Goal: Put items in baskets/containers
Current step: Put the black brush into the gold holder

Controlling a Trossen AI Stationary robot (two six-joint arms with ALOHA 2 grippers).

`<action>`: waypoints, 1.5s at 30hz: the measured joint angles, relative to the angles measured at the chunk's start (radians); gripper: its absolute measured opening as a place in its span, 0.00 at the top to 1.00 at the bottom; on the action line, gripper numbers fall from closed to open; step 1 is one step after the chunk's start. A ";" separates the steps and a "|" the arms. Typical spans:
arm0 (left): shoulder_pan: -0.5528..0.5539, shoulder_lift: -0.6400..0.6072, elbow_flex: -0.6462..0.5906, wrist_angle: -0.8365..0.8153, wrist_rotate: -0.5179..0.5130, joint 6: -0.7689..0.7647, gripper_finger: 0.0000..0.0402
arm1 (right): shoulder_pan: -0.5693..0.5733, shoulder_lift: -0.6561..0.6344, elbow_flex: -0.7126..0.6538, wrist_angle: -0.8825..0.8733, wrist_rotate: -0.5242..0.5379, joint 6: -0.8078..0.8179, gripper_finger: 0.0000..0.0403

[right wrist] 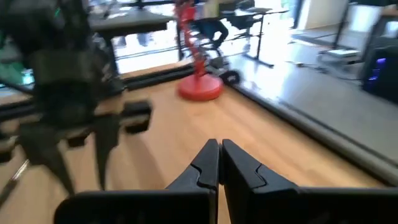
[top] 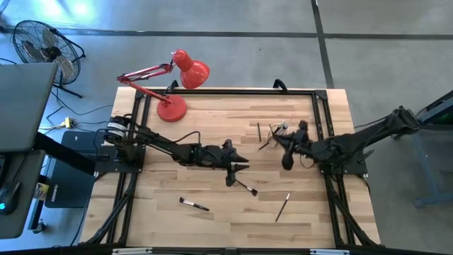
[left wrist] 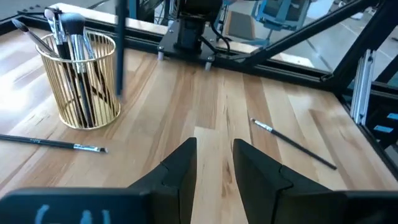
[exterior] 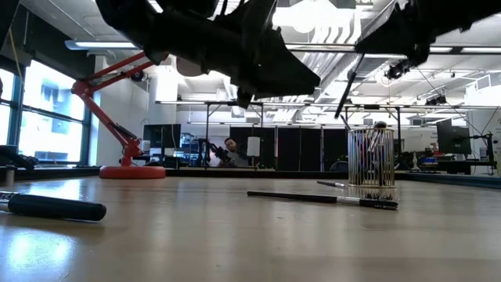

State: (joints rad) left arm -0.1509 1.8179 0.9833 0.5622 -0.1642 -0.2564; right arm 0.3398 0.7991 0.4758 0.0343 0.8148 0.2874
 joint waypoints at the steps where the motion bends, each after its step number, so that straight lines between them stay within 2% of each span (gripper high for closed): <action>1: 0.000 0.000 0.000 -0.004 0.000 -0.008 0.74 | -0.008 -0.018 0.029 -0.060 0.011 0.000 1.00; 5: 0.000 0.000 0.000 -0.015 0.000 -0.012 0.74 | -0.047 -0.031 0.168 -0.335 0.069 0.017 1.00; 8: 0.000 0.000 0.000 -0.013 -0.001 -0.012 0.74 | -0.083 -0.005 0.263 -0.517 0.099 0.089 1.00; 13: 0.000 0.000 0.000 -0.012 -0.001 -0.012 0.74 | -0.154 0.067 0.304 -0.696 0.079 0.220 1.00; 18: 0.000 0.000 0.000 -0.013 -0.002 -0.012 0.74 | -0.230 0.151 0.238 -0.701 -0.012 0.294 1.00; 22: 0.000 0.001 0.000 -0.013 -0.002 -0.012 0.74 | -0.263 0.199 0.184 -0.642 -0.024 0.329 0.97; 28: 0.000 0.001 0.000 -0.015 0.008 -0.022 0.74 | -0.290 0.206 0.170 -0.572 -0.115 0.328 0.84; 33: 0.000 0.001 0.000 -0.020 0.021 -0.037 0.74 | -0.290 0.178 0.170 -0.552 -0.114 0.309 0.72; 37: -0.008 0.001 0.000 -0.024 0.012 -0.041 0.74 | -0.290 0.143 0.170 -0.552 -0.134 0.288 0.65; 45: -0.073 0.001 0.000 -0.074 -0.169 -0.071 0.74 | -0.289 0.112 0.170 -0.552 -0.182 0.278 0.64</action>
State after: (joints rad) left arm -0.2242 1.8191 0.9833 0.4885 -0.3328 -0.3273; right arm 0.0505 0.9108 0.6456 -0.5182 0.6323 0.5659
